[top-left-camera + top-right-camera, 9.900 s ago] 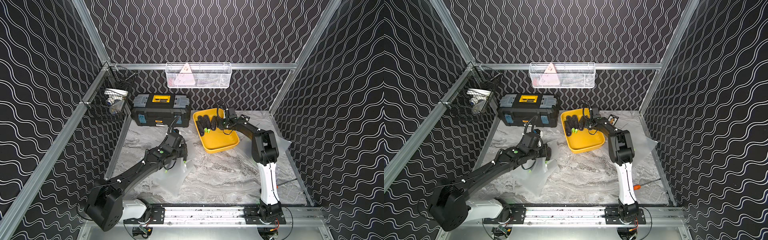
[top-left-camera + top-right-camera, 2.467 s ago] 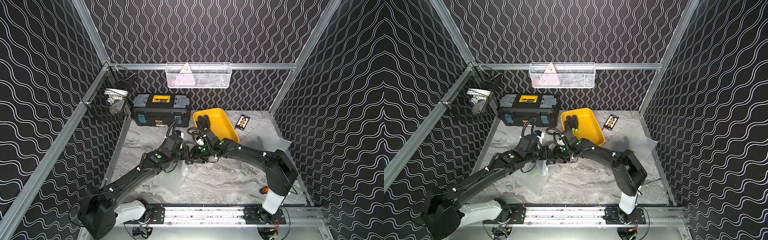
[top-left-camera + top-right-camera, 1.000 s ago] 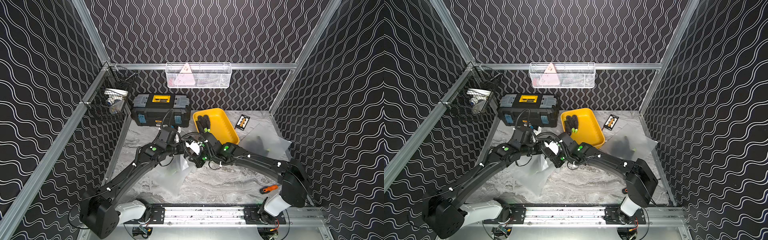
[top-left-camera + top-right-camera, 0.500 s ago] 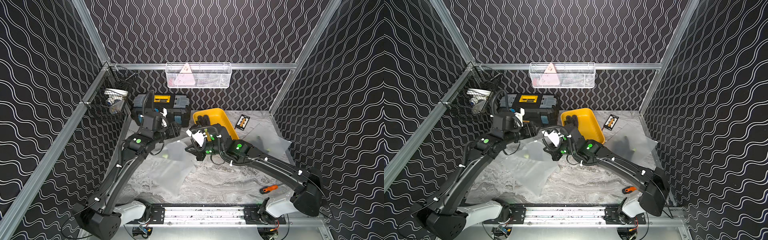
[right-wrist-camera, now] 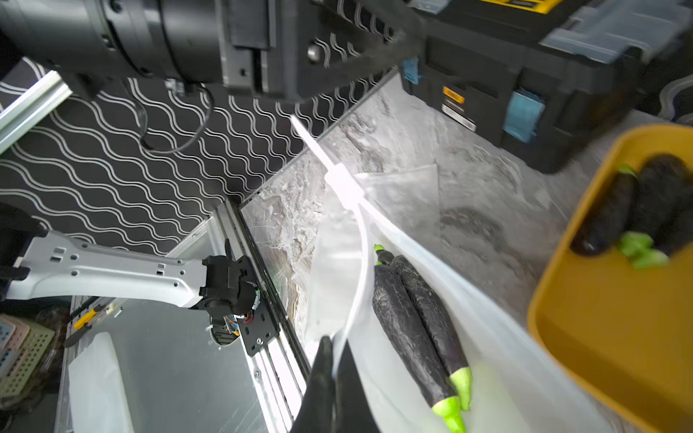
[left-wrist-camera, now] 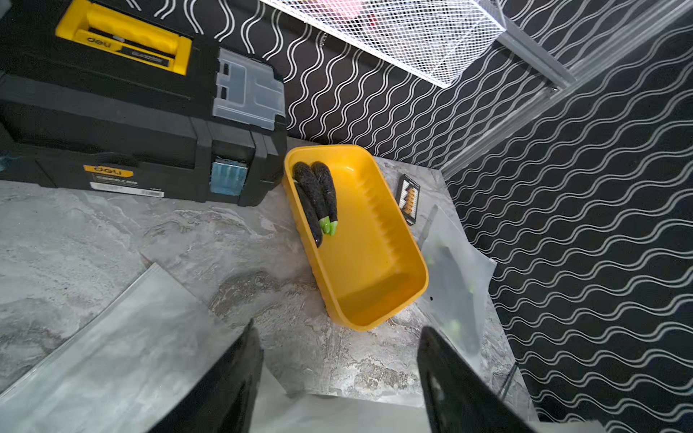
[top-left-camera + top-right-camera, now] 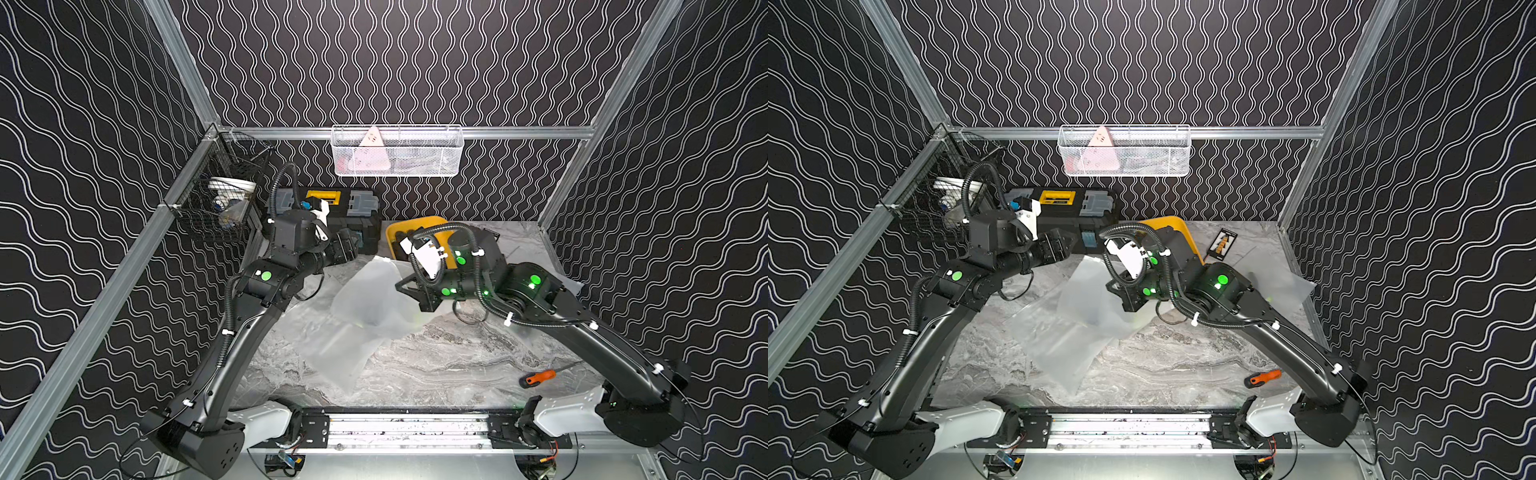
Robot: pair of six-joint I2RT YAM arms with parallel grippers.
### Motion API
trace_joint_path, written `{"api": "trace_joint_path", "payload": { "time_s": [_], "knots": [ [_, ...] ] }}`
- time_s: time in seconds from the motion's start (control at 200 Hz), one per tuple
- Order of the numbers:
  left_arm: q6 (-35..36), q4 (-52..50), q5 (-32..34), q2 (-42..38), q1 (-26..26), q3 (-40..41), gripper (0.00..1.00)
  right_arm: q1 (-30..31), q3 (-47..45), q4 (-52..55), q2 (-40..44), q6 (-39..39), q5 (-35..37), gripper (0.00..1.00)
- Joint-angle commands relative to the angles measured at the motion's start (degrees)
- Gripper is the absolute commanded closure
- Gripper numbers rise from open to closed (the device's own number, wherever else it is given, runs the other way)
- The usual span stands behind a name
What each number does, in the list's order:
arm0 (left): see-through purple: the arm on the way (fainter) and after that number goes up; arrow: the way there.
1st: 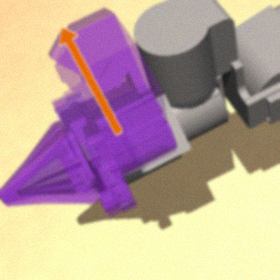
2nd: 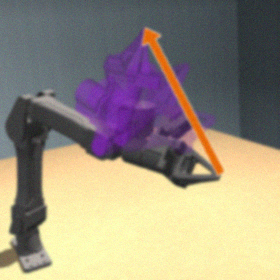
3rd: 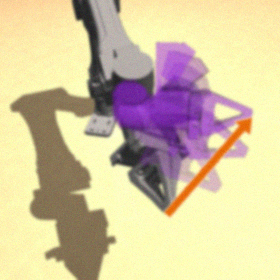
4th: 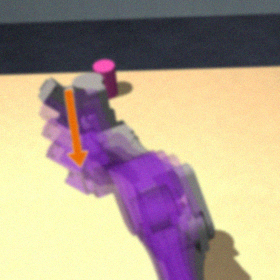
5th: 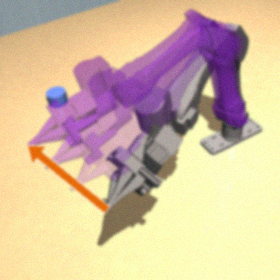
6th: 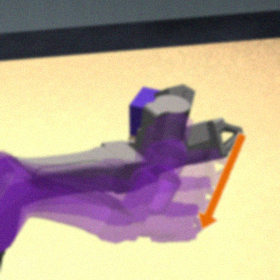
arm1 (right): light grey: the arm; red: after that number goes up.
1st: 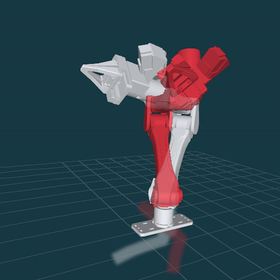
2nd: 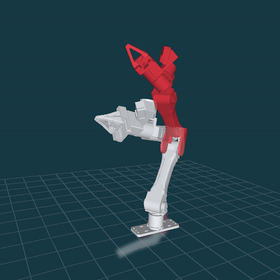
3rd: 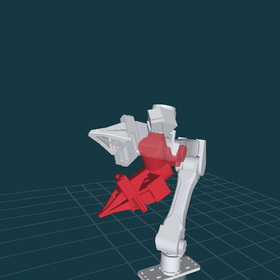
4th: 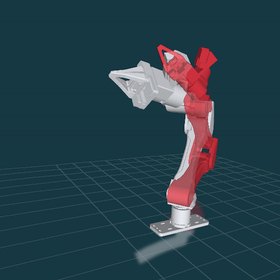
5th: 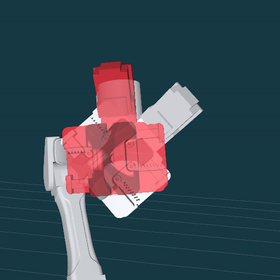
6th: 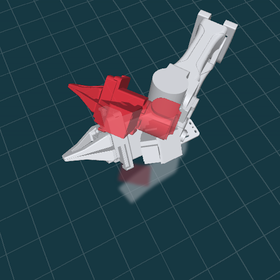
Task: Place the eggplant in a zip-top bag and seal the zipper
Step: Adjust the zipper food storage bag at the center of the board.
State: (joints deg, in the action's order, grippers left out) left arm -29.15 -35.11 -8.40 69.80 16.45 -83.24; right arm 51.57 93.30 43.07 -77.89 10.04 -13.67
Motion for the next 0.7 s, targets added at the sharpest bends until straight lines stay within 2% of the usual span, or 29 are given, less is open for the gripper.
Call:
{"api": "trace_joint_path", "payload": {
  "time_s": [0.0,0.155,0.32,0.555,0.696],
  "knots": [
    [2.53,3.95,-6.39,0.25,-0.1,-0.82,0.31,-1.15,1.85,6.08,1.42,2.11,2.64,1.0],
    [5.46,9.05,-18.42,-0.97,-0.1,0.79,0.33,-4.0,5.03,11.37,0.35,1.74,2.42,1.0],
    [7.84,13.81,-26.73,-1.85,0.06,3.59,0.28,-7.53,2.86,10.34,-0.54,0.41,-4.14,1.0],
    [11.91,18.13,-32.66,1.29,2.41,7.04,0.21,-9.07,-0.49,7.46,-2.0,-0.95,-10.96,1.0],
    [14.81,18.14,-30.73,3.33,5.61,7.23,0.22,-9.65,-0.72,6.97,-3.31,-1.42,-12.97,1.0]
  ]
}}
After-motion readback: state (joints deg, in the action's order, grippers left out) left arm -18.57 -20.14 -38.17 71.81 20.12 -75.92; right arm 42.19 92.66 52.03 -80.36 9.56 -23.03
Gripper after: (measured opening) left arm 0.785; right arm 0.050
